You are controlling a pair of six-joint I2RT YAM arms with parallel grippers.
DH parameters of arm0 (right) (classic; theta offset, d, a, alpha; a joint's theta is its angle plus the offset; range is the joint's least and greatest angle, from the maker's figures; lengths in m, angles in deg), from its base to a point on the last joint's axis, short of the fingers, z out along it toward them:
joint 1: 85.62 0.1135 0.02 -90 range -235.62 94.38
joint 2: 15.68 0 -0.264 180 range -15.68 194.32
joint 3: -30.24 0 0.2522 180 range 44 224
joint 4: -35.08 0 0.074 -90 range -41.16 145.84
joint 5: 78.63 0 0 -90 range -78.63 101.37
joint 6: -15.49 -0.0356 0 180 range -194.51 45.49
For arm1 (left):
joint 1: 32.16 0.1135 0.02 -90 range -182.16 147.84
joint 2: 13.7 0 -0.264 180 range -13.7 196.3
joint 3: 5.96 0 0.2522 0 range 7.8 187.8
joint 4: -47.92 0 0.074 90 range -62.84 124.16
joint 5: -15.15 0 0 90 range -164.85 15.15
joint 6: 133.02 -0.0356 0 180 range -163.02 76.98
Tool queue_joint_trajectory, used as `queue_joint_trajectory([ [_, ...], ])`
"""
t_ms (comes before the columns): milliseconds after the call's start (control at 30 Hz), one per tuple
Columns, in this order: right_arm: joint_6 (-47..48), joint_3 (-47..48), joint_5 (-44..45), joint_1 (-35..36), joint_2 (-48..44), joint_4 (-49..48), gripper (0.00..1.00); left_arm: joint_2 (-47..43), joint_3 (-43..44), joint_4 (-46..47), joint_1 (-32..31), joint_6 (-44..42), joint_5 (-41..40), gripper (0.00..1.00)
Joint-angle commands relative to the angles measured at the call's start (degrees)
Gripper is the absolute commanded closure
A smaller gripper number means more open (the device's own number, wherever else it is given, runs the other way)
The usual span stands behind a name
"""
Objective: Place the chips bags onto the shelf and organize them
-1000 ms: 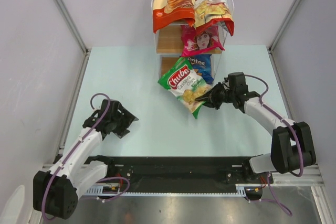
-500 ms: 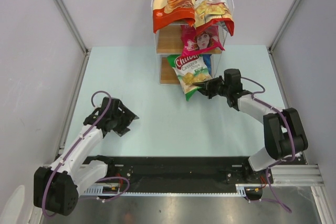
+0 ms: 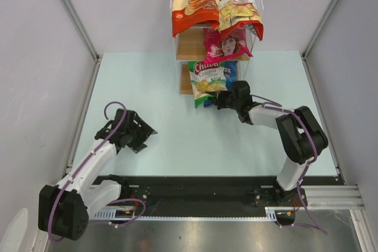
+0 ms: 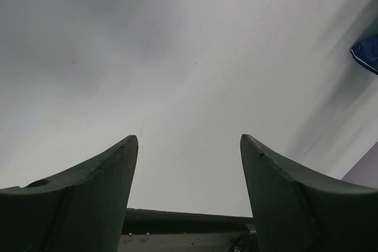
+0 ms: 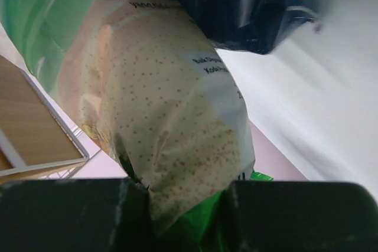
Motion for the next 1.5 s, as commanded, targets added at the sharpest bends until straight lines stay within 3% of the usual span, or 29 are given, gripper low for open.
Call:
queue_joint_trajectory([
  [0,-4.34,8.93,7.57,3.19,2.34,-3.11,1.0,-1.64,0.39,0.92,0.62,-1.74,0.64,0.25],
  [333,-10.31,18.69,14.86,5.57,9.28,0.85,1.0,-4.46,0.04,-1.36,1.32,-3.59,-0.67,0.25],
  [767,-10.66,21.59,14.69,7.06,12.71,6.92,0.96,-6.66,-1.63,-0.93,1.41,-3.68,-0.94,0.2],
  [867,-11.28,23.52,14.78,7.76,13.15,10.59,0.88,-7.01,-1.9,-0.66,1.41,-3.41,-0.85,0.2],
  [967,-12.6,27.38,14.43,7.51,14.02,14.73,0.68,-6.92,-1.64,-0.57,1.5,-3.33,-0.94,0.19],
  [1067,-9.8,32.21,12.59,6.36,15.87,21.13,0.57,-7.01,-1.81,-0.31,1.5,-3.24,-0.68,0.19],
  [1267,-7.5,37.86,12.32,6.01,15.7,23.62,0.45,-7.97,-3.21,0.48,1.76,-2.71,-0.24,0.19],
  [1400,-5.83,36.72,8.72,5.4,14.39,23.62,0.46,-8.41,-3.39,0.74,2.02,-2.62,-0.15,0.19],
  [1433,-5.92,35.06,8.63,5.39,13.77,23.71,0.51,-8.41,-3.39,0.83,2.03,-2.62,-0.24,0.19],
  [1467,-6.44,33.83,8.8,5.57,13.16,23.62,0.65,-8.5,-3.3,0.83,2.11,-2.62,-0.32,0.19],
])
